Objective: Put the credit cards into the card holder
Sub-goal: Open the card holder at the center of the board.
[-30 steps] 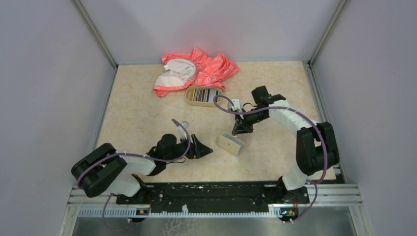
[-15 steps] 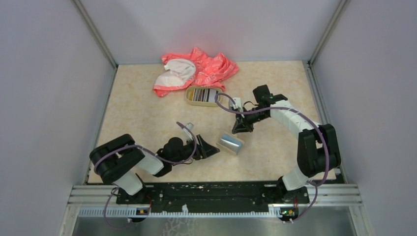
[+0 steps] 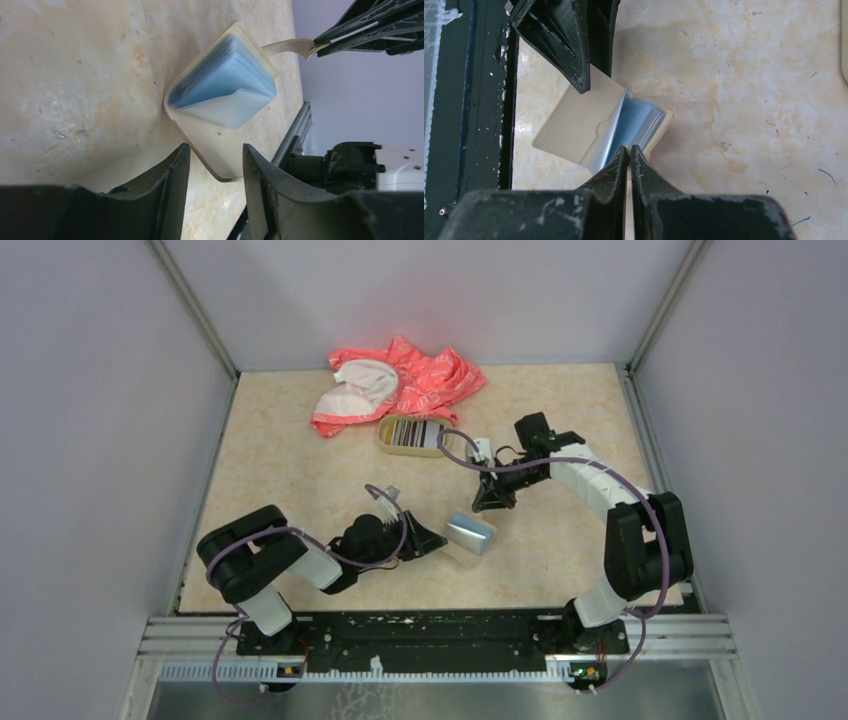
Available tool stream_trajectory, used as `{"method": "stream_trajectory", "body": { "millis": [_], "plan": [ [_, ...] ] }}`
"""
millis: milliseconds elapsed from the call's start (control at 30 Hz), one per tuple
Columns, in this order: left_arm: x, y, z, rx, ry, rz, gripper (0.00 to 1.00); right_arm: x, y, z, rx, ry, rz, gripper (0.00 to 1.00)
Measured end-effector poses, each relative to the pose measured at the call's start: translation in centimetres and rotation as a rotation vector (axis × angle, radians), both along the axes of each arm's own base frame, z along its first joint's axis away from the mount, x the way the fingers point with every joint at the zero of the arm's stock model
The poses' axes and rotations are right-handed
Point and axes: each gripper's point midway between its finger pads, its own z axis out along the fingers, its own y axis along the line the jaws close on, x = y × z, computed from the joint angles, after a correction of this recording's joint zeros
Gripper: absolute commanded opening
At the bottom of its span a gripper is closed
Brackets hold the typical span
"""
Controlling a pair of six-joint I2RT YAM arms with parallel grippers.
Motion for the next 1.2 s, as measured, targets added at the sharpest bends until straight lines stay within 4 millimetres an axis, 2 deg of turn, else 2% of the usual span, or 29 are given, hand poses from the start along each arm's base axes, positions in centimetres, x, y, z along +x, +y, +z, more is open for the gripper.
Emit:
{"method": "stream_trajectory", "body": {
  "millis": [200, 433, 600, 700, 800, 967, 1033, 1200],
  "plan": [
    [1.2, -0.1, -1.0, 0.106, -0.012, 0.020, 0.23, 0.8, -0.8, -0.3, -0.030, -0.016, -0.034, 0.00],
    [4.6, -0.9, -0.1, 0.269, -0.072, 0.038, 0.18, 3.0, -2.5, 0.4, -0.097, -0.110, -0.126, 0.00],
    [7.6, -0.5, -0.7, 0.371, -0.085, 0.033, 0.14, 4.5, -3.8, 0.0, -0.156, -0.133, -0.208, 0.00],
    [9.2, -0.5, -2.0, 0.415, -0.059, -0.001, 0.14, 5.4, -4.7, -0.4, -0.189, -0.136, -0.263, 0.00],
    [9.9, -0.5, -2.7, 0.441, -0.035, -0.022, 0.15, 6.0, -5.5, -0.8, -0.225, -0.133, -0.308, 0.00],
    [11.3, -1.3, -2.9, 0.457, -0.016, -0.052, 0.18, 6.9, -6.8, -2.0, -0.293, -0.119, -0.376, 0.00],
    [11.5, -1.3, -3.0, 0.461, -0.011, -0.063, 0.22, 7.1, -7.3, -2.6, -0.319, -0.105, -0.396, 0.00],
    [11.6, -1.2, -3.1, 0.459, -0.001, -0.076, 0.37, 7.2, -8.1, -4.5, -0.368, -0.049, -0.418, 0.00]
  ]
}}
